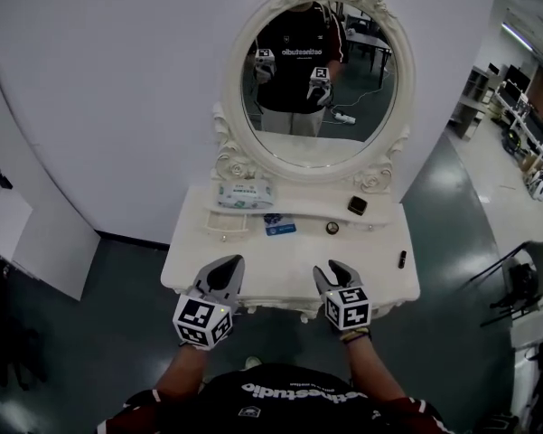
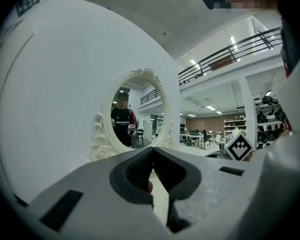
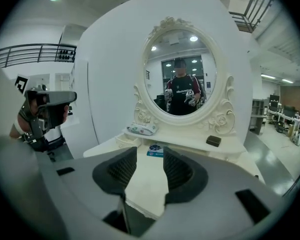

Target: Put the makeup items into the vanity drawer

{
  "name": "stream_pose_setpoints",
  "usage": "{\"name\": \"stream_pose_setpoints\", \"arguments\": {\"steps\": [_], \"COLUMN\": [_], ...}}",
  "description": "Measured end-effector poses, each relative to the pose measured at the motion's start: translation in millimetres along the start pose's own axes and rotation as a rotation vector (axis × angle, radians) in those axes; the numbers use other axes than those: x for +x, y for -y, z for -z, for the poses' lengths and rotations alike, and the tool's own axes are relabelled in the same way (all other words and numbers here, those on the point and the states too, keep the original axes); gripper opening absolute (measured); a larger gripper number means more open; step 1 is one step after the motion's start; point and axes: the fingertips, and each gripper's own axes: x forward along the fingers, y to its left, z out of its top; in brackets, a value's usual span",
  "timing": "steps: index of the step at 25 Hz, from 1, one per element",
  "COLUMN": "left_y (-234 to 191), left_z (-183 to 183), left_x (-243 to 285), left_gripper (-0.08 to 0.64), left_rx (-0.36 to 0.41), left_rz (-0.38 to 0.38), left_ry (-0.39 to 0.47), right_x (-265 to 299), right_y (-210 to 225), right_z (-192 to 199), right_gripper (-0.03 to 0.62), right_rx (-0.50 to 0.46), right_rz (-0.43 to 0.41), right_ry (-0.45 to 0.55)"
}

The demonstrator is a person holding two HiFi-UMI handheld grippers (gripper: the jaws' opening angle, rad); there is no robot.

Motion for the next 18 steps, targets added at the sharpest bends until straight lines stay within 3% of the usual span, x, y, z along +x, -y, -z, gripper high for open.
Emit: {"name": "stream_pose_setpoints", "arguments": {"steps": [10,18], "left_y": [56.6,85.3], "left_z": [-17.8,-36.7], "left_x": [9.6,1.0], "left_gripper": [0.005,0.006], "left_rx": [0.017,0.041], "left_rz": [-0.014,-0.050], "left_ry": [0.021,0.053], "right_x": [-76.4,-137.8], "right_y": [54.6,74.4], "right_z": [-21.8,-56.5], "right_gripper": [0.163,0.158], "right_rx": [0.015,0.006], "right_rz": [0.036,0.048], "right_ry": [0.110,0.237]}}
